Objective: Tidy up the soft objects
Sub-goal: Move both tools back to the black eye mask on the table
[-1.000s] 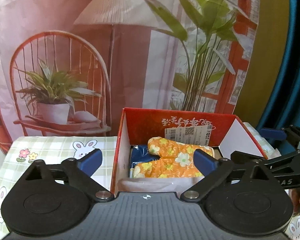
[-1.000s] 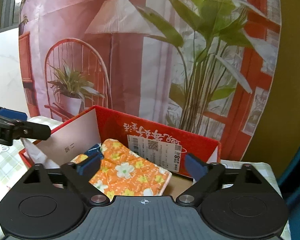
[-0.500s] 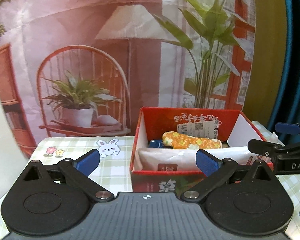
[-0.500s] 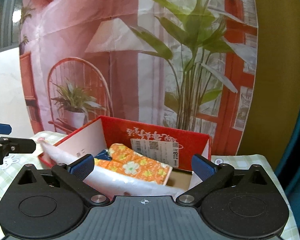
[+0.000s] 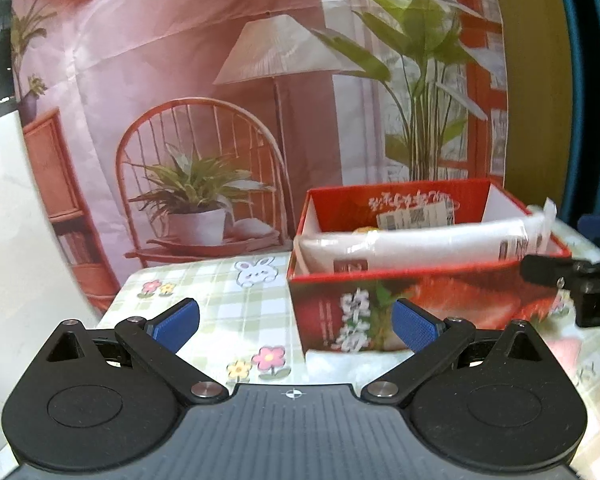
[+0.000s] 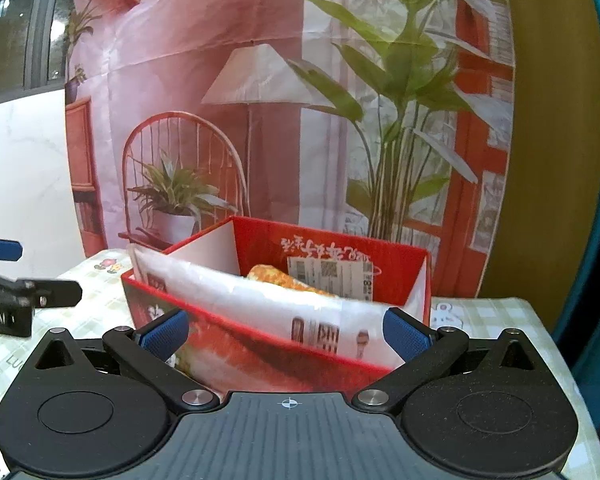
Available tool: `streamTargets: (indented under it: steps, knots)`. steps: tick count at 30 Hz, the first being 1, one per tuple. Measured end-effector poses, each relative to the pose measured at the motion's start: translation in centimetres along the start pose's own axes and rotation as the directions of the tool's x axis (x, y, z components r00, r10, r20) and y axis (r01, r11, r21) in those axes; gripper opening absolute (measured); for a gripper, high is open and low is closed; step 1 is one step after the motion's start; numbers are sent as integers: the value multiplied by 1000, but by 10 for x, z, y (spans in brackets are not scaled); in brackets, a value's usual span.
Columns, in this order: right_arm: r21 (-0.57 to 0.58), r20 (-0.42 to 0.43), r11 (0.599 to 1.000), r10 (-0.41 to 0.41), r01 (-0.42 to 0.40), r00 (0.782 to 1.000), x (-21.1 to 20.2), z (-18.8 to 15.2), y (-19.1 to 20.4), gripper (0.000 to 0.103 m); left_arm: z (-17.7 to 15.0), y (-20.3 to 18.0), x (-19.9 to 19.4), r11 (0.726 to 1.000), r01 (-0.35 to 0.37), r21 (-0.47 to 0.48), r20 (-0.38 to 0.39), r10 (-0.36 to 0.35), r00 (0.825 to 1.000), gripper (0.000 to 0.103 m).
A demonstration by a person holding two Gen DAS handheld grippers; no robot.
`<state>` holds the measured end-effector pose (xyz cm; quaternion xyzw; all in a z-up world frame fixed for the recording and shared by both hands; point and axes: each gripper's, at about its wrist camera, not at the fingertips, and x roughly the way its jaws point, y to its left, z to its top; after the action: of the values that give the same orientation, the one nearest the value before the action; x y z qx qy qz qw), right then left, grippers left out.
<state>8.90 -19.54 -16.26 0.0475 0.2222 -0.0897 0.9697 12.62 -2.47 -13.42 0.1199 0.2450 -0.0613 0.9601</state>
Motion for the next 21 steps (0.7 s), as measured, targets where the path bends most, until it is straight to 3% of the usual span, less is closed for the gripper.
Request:
streamTargets:
  steps: [12,21]
  knots:
    - [74,-65,997,-35,40,997,-25,-52,5,103,-47,-6,-9,999,49,-17,-111,-50,993,103]
    - [107,-147,991,-69,85,987,-24,-93,8,103,-67,-3,-2,998,46,-32,-144,-51,988,103]
